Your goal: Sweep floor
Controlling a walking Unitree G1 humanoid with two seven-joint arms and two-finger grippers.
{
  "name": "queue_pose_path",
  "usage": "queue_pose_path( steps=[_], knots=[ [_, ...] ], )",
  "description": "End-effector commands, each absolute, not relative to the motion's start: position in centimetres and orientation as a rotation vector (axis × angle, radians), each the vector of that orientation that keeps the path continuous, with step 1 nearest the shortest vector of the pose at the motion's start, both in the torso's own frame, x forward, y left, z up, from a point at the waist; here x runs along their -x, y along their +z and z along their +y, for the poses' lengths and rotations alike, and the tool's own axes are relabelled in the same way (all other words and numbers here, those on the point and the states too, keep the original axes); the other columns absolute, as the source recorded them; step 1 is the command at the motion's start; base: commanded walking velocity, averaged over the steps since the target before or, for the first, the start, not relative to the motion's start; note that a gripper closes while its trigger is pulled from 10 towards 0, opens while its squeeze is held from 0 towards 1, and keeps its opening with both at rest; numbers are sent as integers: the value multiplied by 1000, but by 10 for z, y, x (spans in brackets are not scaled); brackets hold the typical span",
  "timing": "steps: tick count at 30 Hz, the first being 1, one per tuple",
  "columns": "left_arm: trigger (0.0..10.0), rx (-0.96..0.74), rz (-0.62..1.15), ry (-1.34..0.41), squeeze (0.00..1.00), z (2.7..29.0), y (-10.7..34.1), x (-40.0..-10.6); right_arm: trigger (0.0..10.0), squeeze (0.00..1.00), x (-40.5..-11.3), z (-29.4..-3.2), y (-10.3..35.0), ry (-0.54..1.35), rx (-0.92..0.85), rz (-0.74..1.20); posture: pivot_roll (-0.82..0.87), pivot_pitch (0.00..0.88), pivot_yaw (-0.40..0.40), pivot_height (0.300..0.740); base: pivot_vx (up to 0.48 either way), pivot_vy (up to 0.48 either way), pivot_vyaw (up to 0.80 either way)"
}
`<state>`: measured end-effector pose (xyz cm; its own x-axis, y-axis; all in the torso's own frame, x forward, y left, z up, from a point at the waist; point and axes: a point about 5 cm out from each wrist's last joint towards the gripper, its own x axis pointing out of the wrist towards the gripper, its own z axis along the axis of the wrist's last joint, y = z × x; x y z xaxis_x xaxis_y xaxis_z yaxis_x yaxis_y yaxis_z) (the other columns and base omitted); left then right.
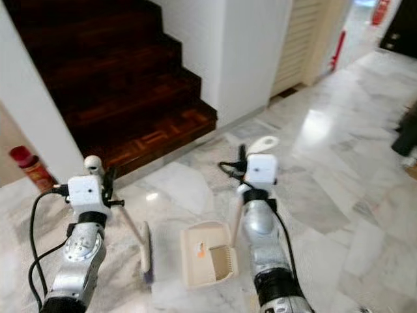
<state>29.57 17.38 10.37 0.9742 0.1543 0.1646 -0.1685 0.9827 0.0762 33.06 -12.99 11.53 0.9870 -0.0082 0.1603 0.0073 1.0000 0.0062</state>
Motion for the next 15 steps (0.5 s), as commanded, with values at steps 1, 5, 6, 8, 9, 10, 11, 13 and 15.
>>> queue_pose_path(
  steps=[1,5,6,8,9,10,11,13,15],
  knots=[
    [10000,-98,-207,152,0,170,115,-297,10000,0,-332,-134,123,-25,-37,-195,97,0,-4,740,0,0,0],
    [10000,-98,-206,152,0,170,116,-297,10000,0,-333,-134,124,-25,-32,-197,97,0,-3,740,0,0,0],
    [10000,-97,-205,152,0,170,116,-297,10000,0,-333,-134,124,-24,-28,-197,98,0,-2,740,0,0,0],
    [10000,-95,-205,153,0,171,116,-297,10000,0,-333,-133,125,-24,-19,-201,100,4,-1,740,0,0,0],
    [10000,-95,-206,154,0,171,117,-297,10000,0,-333,-133,126,-25,-15,-207,102,8,1,740,0,0,456],
    [10000,-95,-206,155,0,171,117,-297,10000,0,-333,-132,126,-23,-7,-206,103,13,0,740,0,0,800],
    [10000,-94,-207,157,0,172,117,-297,10000,0,-333,-132,125,-21,0,-202,103,13,0,740,0,0,800],
    [10000,-93,-208,158,0,172,117,-296,10000,0,-332,-132,123,-22,-12,-191,107,13,-1,740,0,0,800],
    [10000,-93,-207,158,0,172,117,-296,10000,0,-332,-132,120,-20,-18,-180,108,16,-2,740,0,0,800]
  ],
)
